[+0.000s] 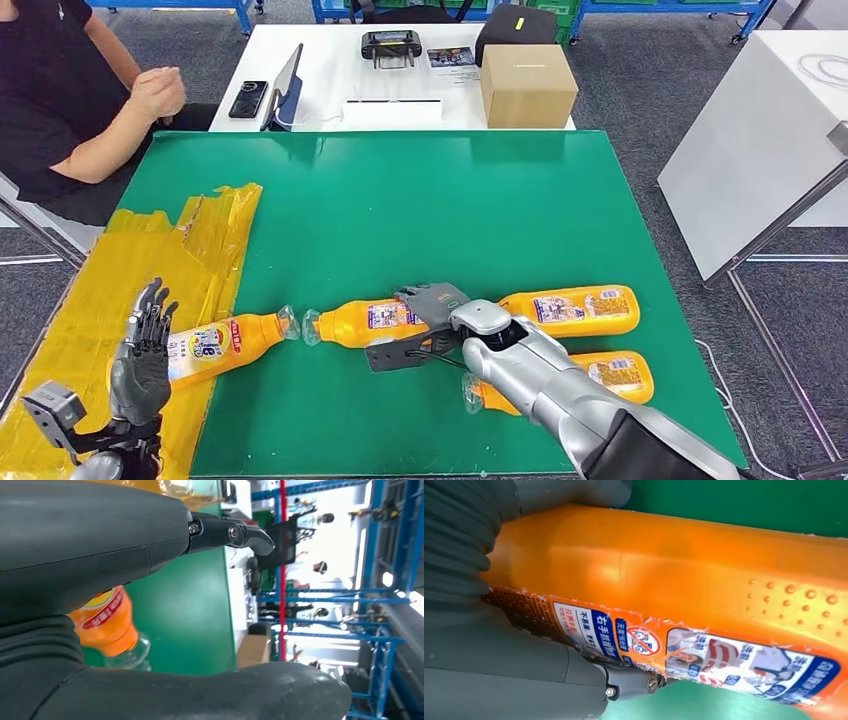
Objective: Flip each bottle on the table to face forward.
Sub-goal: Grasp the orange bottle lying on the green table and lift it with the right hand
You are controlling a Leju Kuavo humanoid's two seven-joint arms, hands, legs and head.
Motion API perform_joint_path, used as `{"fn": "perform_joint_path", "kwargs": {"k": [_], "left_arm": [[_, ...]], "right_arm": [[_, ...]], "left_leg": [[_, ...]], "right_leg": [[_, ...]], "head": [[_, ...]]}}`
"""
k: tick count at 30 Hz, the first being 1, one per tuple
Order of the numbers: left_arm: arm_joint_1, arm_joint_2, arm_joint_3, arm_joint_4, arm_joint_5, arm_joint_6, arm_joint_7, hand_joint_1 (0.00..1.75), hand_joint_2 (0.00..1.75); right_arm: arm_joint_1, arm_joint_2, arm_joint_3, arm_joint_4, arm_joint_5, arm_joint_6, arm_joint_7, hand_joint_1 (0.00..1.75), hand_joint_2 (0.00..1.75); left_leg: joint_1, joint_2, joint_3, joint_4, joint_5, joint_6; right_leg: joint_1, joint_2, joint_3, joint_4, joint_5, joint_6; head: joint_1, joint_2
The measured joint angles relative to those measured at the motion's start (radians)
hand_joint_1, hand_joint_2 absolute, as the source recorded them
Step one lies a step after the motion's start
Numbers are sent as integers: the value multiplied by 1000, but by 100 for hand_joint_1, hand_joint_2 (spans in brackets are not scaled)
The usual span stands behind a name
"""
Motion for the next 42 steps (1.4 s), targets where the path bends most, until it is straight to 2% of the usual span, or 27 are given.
{"fn": "perform_joint_path", "kwargs": {"k": [7, 11, 15, 20, 25, 30, 42], "left_arm": [[0, -33, 45, -29, 14, -25, 0, 0, 0], [3, -47, 63, -36, 50, -57, 20, 0, 0], [23, -72, 71, -45, 143, -104, 108, 0, 175], [69, -136, 63, -100, 164, -62, 164, 0, 175], [105, -186, 10, -163, 187, -27, 175, 0, 175], [118, -197, -40, -202, 191, -17, 172, 0, 175], [131, -198, -87, -231, 195, -22, 169, 0, 175]], "right_arm": [[-5, 9, 4, 34, -32, -15, 1, 175, 175], [8, 17, -17, 35, -99, -99, -16, 175, 175], [88, 25, -118, -33, -227, -256, -113, 175, 175], [315, 58, -275, -314, -259, -407, -222, 175, 175], [466, 89, -364, -572, -266, -442, -286, 175, 175], [502, 102, -384, -668, -256, -428, -297, 175, 175], [508, 116, -385, -700, -240, -409, -299, 175, 175]], "left_leg": [[0, 1, 1, 0, 0, 0], [0, 1, 2, 0, 0, 0], [0, 2, 2, 0, 0, 0], [0, 1, -5, 0, 0, 0], [1, 1, -11, 0, 0, 0], [1, 1, -11, 0, 0, 0], [1, 1, -11, 0, 0, 0]], "right_leg": [[0, 1, 1, 0, 0, 0], [0, 2, 7, 0, 0, 0], [0, 4, 11, 0, 1, 0], [1, 3, 5, 0, 1, 0], [1, 3, -1, 0, 1, 0], [1, 3, -1, 0, 1, 0], [1, 3, -1, 0, 1, 0]], "head": [[0, 0], [0, 0], [0, 0], [0, 0], [0, 0], [0, 0], [0, 0]]}}
